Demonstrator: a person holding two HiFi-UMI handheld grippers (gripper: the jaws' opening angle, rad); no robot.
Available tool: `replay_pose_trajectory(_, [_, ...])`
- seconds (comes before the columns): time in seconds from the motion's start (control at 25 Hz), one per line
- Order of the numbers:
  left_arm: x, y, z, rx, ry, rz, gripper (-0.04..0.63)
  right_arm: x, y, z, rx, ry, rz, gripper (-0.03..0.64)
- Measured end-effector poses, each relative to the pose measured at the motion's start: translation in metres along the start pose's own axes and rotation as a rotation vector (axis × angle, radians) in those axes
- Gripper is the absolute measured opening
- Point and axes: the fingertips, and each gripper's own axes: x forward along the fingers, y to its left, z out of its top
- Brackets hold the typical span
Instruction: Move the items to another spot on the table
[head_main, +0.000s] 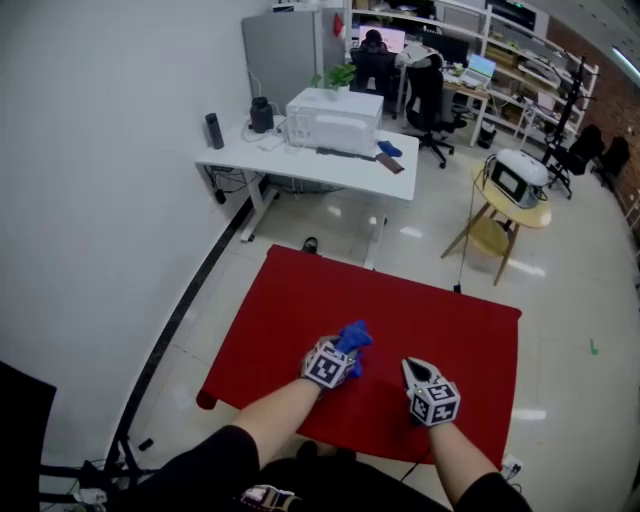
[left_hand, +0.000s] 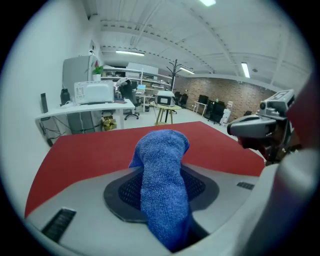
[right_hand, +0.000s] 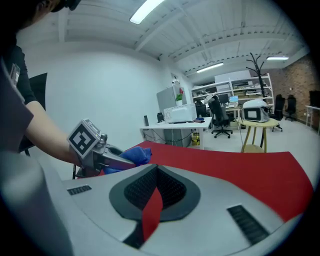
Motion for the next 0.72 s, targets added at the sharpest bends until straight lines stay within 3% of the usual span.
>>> replay_pose_trajectory(0.24, [-0.040, 0.108, -0.030, -0.079, -0.003, 0.087, 0.156, 0.055, 0.067, 0.014, -0.023, 0.017, 0.073, 0.003])
replay_pose_trajectory(0.48, [-0.087, 0.232, -0.065, -0.082, 0.018, 0.138, 0.156, 0.128, 0.126, 0.014, -0.036, 0.037, 0.062, 0.003])
replay_pose_trajectory(0.72, [-0.111, 0.303, -0.109, -0.076, 0.073, 0.160, 0.156, 0.187, 0.195, 0.015, -0.006, 0.029, 0.082, 0.003])
